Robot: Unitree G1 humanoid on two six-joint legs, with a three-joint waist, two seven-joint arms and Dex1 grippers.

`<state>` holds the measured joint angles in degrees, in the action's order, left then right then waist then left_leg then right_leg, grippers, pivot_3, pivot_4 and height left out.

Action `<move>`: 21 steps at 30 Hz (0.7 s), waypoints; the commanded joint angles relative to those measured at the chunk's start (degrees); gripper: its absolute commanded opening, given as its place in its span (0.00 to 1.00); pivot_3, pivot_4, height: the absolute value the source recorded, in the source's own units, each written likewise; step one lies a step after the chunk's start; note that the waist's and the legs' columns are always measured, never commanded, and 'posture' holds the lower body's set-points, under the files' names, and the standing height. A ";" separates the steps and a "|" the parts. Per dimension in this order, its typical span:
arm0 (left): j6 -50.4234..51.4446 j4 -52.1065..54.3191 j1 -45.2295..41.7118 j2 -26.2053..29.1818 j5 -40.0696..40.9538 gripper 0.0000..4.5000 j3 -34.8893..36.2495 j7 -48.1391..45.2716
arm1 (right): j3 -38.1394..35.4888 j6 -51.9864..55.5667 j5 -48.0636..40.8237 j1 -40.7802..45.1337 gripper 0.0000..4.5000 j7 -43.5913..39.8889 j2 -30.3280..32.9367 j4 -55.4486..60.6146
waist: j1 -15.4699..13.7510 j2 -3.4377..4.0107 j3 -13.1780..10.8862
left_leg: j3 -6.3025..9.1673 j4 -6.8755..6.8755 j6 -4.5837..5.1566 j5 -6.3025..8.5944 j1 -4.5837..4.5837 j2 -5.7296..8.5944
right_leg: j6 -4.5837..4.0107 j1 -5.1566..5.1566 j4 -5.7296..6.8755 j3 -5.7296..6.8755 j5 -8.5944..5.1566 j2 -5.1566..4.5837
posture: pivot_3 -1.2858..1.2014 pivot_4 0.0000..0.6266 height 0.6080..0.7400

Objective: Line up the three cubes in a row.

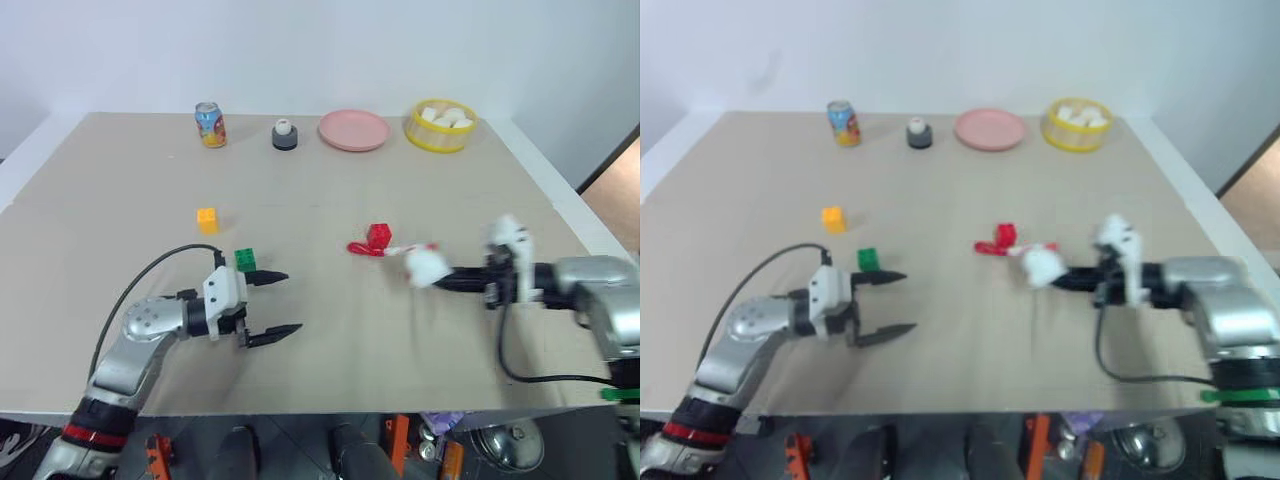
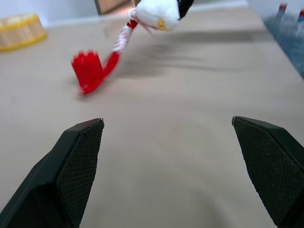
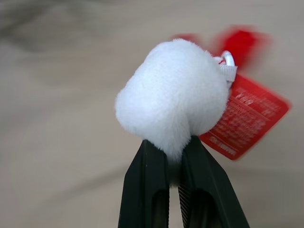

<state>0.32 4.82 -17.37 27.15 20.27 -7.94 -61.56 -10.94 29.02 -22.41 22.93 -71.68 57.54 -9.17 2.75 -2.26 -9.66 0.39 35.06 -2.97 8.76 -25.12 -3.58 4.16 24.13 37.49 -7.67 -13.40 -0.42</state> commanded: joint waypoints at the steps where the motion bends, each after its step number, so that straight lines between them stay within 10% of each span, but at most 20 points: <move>1: -0.20 -1.69 -3.55 -1.54 0.08 1.00 -0.68 -0.34 | -7.31 -3.06 -0.67 0.34 0.01 1.74 2.85 -5.70 | 0.07 0.01 0.01 | 0.01 0.00 0.00 0.00 0.04 0.00 | 0.00 -0.03 0.00 0.01 0.00 0.01 | 0.52 0.24 1.00; 13: -1.73 -7.61 -9.52 -4.83 -1.58 1.00 -2.88 -2.15 | -2.94 -21.42 16.70 12.95 0.01 35.16 -6.02 -29.99 | 1.88 0.13 0.04 | 0.00 0.04 0.06 -0.03 0.08 0.02 | 0.10 -0.08 0.01 -0.07 0.17 0.03 | 0.52 0.24 1.00; 21: -1.15 -7.27 -9.77 -5.07 -1.68 1.00 -2.75 -2.53 | 1.94 -24.33 20.90 18.03 0.61 40.66 -11.97 -36.02 | 1.86 0.38 -0.10 | 0.02 0.02 0.10 -0.06 0.02 0.09 | 0.19 -0.10 0.00 -0.15 0.15 0.02 | 0.52 0.24 1.00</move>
<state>-0.18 -3.87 -26.50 21.90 18.53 -11.20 -64.15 -8.52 5.58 -1.86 38.65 -32.06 44.57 -45.12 4.61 -1.88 -9.76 0.41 35.09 -2.87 8.69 -25.11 -3.48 4.38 24.04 37.49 -7.85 -13.26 -0.41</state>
